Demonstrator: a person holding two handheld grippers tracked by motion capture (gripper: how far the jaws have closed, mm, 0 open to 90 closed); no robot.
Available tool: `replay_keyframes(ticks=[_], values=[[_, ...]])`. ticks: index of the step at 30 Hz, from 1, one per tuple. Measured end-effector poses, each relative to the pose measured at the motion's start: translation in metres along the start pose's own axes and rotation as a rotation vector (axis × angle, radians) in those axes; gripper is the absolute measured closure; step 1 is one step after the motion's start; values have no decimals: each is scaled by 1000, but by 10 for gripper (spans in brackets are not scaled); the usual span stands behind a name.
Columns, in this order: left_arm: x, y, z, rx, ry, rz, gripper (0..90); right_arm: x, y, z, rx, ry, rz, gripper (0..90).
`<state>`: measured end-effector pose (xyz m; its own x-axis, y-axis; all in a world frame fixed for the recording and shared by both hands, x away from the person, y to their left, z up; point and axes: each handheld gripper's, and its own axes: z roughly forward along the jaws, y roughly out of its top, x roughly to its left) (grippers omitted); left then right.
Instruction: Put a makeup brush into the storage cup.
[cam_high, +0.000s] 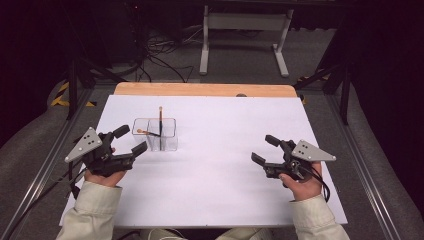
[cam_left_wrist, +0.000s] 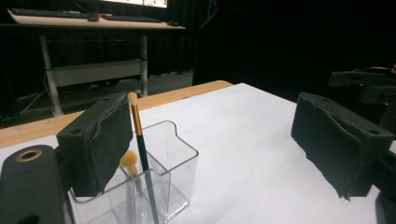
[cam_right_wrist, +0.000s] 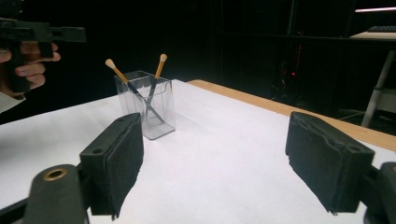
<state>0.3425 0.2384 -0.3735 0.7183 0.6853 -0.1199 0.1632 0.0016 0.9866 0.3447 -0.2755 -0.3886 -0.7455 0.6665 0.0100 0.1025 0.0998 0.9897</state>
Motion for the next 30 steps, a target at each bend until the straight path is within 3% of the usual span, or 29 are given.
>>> replay_keyframes(ticks=[14, 30], values=[[3, -23, -18, -12, -52, 30, 104, -12, -4, -15, 6, -30, -9, 193], [13, -53, -32, 10, -66, 12, 85, -13, -17, -23, 23, -31, -20, 193]])
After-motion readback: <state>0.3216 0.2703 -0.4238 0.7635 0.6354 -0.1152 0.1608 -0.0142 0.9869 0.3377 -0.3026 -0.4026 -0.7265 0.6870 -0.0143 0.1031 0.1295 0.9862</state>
